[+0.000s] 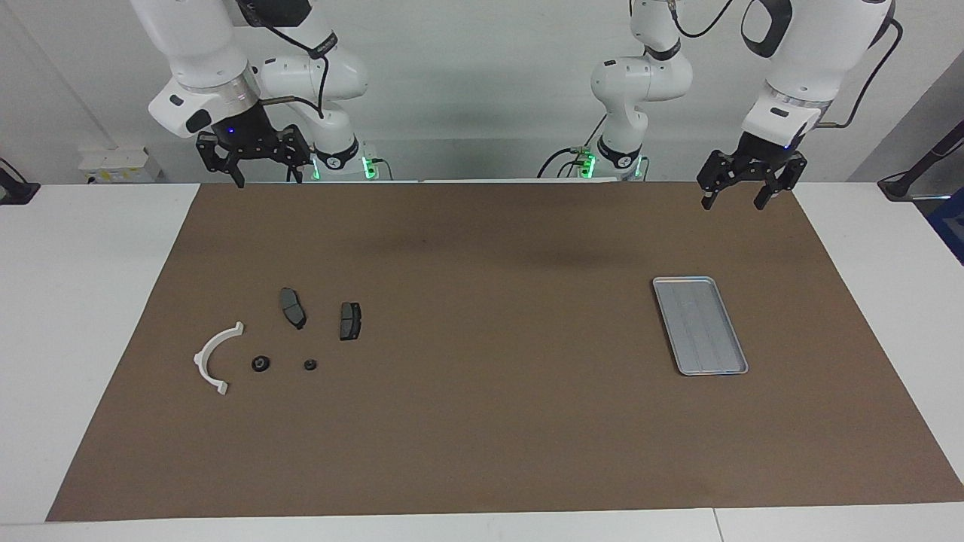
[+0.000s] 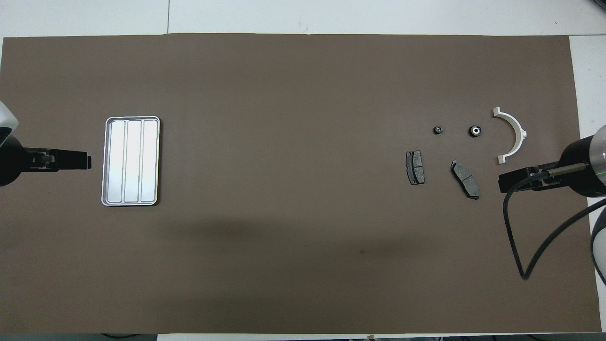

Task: Pick bearing gear from pile to tray

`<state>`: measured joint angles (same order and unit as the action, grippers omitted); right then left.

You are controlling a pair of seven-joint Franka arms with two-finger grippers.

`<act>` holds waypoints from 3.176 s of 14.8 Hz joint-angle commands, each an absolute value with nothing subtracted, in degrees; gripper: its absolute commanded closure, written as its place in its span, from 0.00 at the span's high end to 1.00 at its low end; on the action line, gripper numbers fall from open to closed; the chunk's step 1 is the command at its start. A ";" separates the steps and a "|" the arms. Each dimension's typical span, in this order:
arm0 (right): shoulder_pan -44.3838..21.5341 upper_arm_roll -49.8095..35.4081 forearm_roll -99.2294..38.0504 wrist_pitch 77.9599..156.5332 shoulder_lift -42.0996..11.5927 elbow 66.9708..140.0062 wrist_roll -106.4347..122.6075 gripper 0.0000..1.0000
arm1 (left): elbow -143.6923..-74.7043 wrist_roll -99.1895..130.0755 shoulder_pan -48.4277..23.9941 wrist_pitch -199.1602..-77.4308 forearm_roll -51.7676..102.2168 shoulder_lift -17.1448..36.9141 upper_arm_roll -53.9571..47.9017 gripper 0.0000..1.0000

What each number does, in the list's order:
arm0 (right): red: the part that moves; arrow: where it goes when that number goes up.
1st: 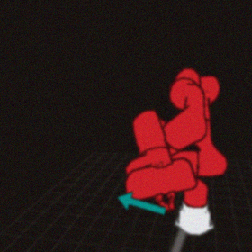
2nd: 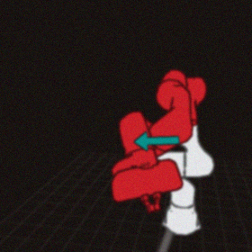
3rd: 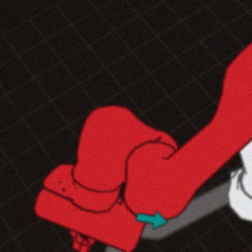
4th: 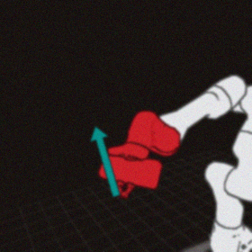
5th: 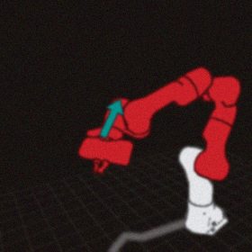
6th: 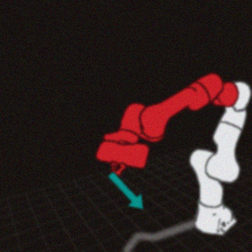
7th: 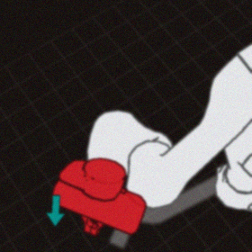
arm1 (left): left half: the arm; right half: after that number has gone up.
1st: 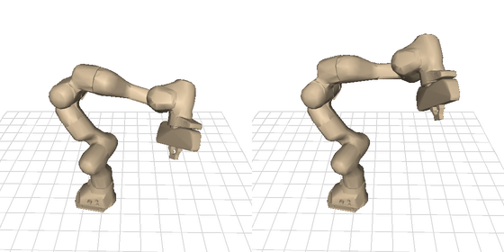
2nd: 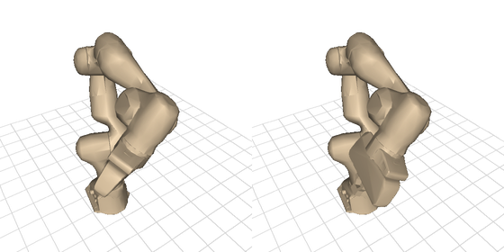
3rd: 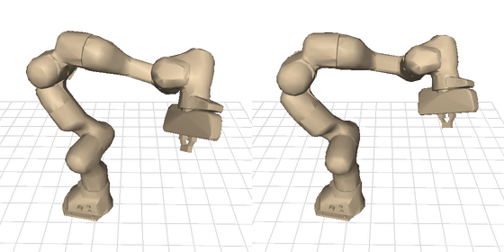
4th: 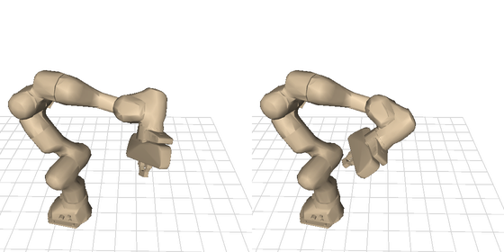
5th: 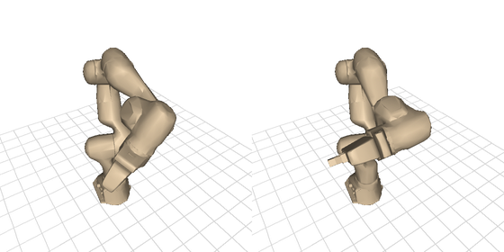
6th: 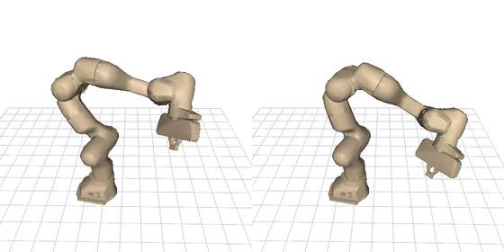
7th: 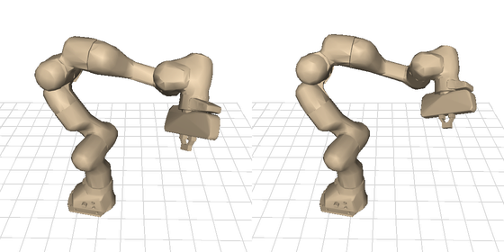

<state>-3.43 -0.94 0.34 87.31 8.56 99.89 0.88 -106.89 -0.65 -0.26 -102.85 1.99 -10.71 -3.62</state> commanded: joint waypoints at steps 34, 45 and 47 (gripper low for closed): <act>-2.20 -0.18 -1.14 86.93 8.79 99.49 0.17 1.00 | -108.63 -0.53 -0.79 -104.06 2.55 -12.13 -3.43 1.00; 0.00 0.18 -0.18 90.87 9.14 100.72 0.09 1.00 | -108.98 -0.26 -0.70 -104.15 2.55 -12.30 -3.43 1.00; 0.00 0.26 -0.18 95.08 9.14 102.91 -0.70 1.00 | -108.98 -0.26 -0.70 -104.15 2.55 -12.30 -3.43 1.00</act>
